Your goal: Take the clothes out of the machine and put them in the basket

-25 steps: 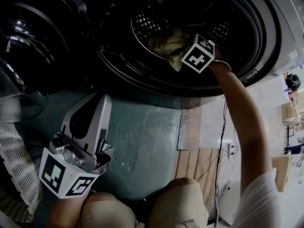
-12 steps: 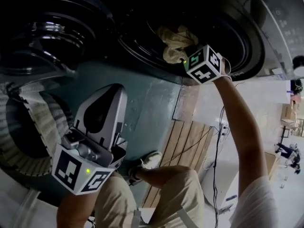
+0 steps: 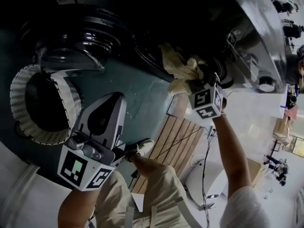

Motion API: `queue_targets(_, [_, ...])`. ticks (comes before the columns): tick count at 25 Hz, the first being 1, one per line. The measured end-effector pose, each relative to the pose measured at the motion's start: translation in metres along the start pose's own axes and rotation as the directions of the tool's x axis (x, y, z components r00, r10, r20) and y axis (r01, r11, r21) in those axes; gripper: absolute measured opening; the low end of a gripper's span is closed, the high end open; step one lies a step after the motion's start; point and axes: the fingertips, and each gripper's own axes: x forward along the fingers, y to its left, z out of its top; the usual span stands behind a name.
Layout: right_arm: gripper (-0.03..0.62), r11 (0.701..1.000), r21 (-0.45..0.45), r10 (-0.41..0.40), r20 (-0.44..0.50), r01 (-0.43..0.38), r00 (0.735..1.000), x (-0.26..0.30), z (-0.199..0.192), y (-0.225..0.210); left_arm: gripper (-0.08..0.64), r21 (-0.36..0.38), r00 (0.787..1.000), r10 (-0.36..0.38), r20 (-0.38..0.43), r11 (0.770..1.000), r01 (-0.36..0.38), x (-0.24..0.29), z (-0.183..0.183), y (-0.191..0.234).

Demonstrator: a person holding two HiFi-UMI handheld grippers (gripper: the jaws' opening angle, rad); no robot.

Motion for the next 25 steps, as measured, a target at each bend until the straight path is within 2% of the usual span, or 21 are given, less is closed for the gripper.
queue_targets(4, [0.169, 0.997, 0.012, 0.077, 0.022, -0.078, 0.997, -0.071, 0.01, 0.014, 0.014, 0.029, 0.999, 0.035, -0.028, 0.999, -0.034, -0.018, 0.056, -0.037])
queue_targets(7, [0.169, 0.994, 0.022, 0.109, 0.076, -0.111, 0.991, -0.129, 0.028, 0.015, 0.014, 0.077, 0.998, 0.064, -0.024, 0.995, -0.062, -0.026, 0.093, -0.072])
queue_targets(10, [0.169, 0.991, 0.031, 0.127, 0.133, -0.132, 0.983, -0.166, 0.046, 0.006, 0.014, 0.133, 0.991, 0.126, 0.045, 0.982, -0.131, -0.031, 0.14, -0.098])
queue_targets(14, [0.169, 0.981, 0.083, 0.154, 0.194, -0.173, 0.969, -0.232, 0.069, 0.002, 0.014, 0.142, 0.965, 0.221, 0.139, 0.96, -0.24, -0.066, 0.202, -0.129])
queue_targets(17, [0.169, 0.974, 0.098, 0.176, 0.232, -0.203, 0.957, -0.268, 0.089, -0.005, 0.014, 0.148, 0.928, 0.304, 0.215, 0.929, -0.339, -0.103, 0.238, -0.14])
queue_targets(19, [0.169, 0.971, 0.103, 0.183, 0.26, -0.215, 0.948, -0.287, 0.112, -0.008, 0.014, 0.145, 0.893, 0.361, 0.269, 0.902, -0.408, -0.136, 0.264, -0.14])
queue_targets(22, [0.169, 0.97, 0.074, 0.199, 0.311, -0.232, 0.929, -0.306, 0.158, -0.016, 0.014, 0.117, 0.818, 0.452, 0.355, 0.847, -0.519, -0.195, 0.298, -0.136])
queue_targets(25, [0.169, 0.969, 0.006, 0.23, 0.356, -0.248, 0.906, -0.326, 0.208, -0.015, 0.014, 0.088, 0.747, 0.52, 0.414, 0.794, -0.601, -0.253, 0.326, -0.133])
